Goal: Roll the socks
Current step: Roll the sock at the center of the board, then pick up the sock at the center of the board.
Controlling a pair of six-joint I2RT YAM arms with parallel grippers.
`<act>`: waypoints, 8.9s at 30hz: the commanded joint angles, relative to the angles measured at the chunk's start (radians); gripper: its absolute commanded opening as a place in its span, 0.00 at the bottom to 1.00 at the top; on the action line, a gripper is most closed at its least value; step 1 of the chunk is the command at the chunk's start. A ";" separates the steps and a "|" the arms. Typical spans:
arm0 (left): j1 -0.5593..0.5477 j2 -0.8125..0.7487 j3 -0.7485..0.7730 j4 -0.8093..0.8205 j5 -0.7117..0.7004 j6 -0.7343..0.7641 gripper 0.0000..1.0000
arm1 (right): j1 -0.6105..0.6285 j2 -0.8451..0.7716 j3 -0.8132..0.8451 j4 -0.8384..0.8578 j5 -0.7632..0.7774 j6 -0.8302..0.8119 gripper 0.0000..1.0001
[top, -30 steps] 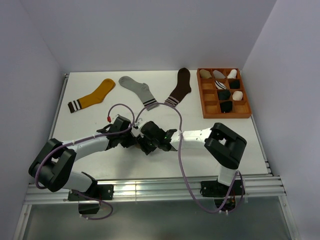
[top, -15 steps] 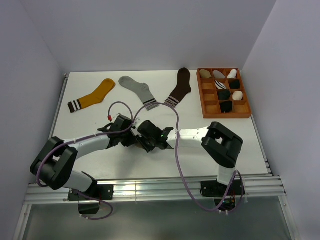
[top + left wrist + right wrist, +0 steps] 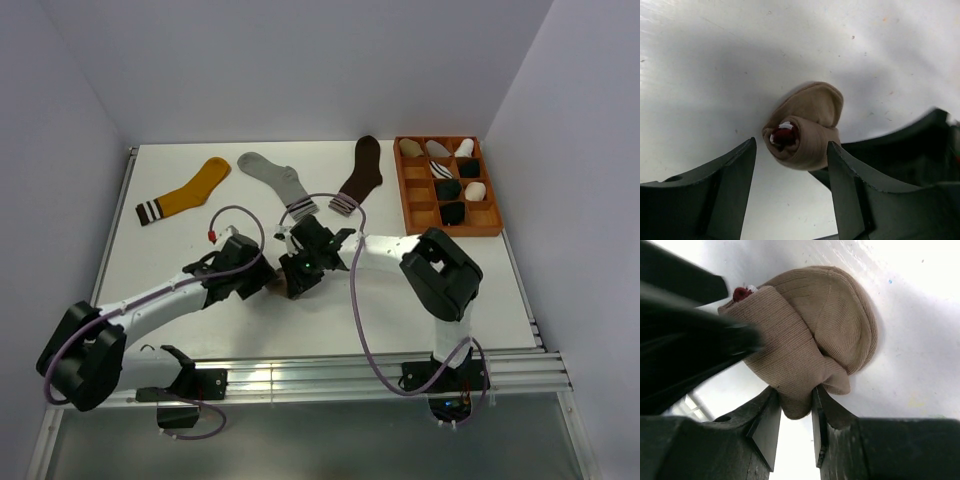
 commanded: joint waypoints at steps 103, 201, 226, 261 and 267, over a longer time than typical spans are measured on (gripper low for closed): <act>0.001 0.180 0.023 -0.006 0.105 0.018 0.12 | 0.331 -0.328 -0.399 0.585 0.735 -0.133 0.73; -0.004 0.212 -0.023 0.086 0.124 -0.019 0.03 | -0.237 0.021 -0.210 0.412 -0.351 0.271 0.31; -0.008 0.272 0.094 -0.056 0.122 0.047 0.00 | 0.243 -0.311 -0.357 0.482 0.592 -0.194 0.76; -0.010 0.262 0.115 -0.046 0.161 0.065 0.09 | 0.325 -0.104 -0.291 0.358 0.671 -0.156 0.00; 0.029 0.229 0.188 -0.096 0.136 0.110 0.38 | 0.305 -0.171 -0.353 0.280 0.664 -0.072 0.00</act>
